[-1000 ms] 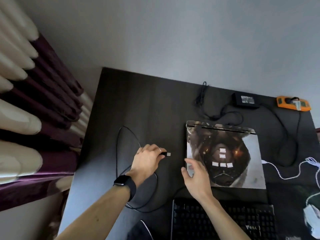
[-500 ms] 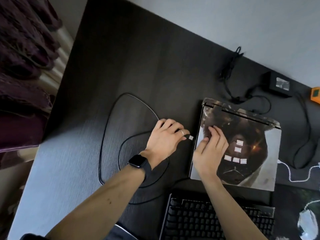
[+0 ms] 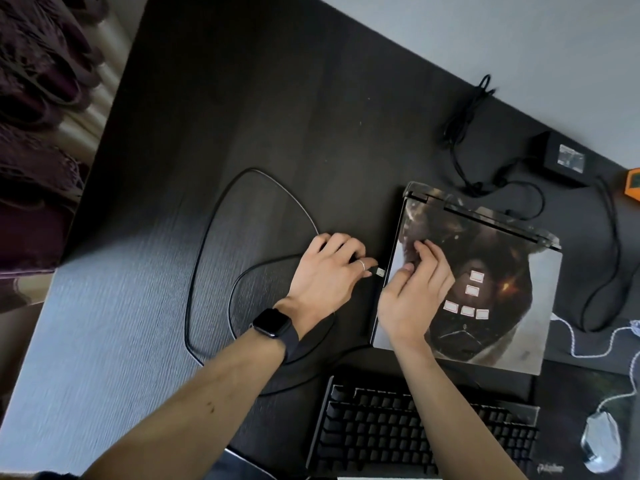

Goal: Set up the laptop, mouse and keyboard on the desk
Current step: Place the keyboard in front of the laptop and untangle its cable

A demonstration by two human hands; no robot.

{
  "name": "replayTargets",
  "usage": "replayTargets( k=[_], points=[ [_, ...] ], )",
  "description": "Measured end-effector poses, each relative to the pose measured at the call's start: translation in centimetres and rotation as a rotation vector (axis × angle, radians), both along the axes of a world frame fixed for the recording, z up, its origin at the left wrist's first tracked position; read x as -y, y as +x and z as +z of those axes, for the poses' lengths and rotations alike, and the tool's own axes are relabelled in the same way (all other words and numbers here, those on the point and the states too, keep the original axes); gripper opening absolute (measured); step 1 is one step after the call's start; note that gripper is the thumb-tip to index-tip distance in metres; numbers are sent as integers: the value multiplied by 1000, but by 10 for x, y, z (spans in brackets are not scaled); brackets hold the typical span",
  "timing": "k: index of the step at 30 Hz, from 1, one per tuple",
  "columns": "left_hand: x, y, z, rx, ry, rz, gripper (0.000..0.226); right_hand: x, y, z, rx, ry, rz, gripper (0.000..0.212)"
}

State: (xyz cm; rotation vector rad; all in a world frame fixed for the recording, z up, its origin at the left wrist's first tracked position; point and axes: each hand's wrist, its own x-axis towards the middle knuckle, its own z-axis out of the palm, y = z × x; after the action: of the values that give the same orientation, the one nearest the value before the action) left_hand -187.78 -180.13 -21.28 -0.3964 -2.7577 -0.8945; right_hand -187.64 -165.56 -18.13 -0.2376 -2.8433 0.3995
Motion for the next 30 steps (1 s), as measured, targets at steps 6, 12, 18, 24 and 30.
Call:
replayTargets(
  k=[6,12,18,24,30],
  points=[
    [-8,5,0,31,0,72,17,0,0,2,19,5,-9,38],
    [-15,8,1,29,-13,105,16,-1,2,5,50,-3,-25,38],
    [-11,3,3,39,-20,14,20,-1,3,6,68,6,-15,41],
    [-10,-4,13,77,-45,-71,30,0,5,6,93,-4,-19,43],
    [-20,1,23,165,88,-22,13,-1,5,7,110,8,-15,44]
  ],
)
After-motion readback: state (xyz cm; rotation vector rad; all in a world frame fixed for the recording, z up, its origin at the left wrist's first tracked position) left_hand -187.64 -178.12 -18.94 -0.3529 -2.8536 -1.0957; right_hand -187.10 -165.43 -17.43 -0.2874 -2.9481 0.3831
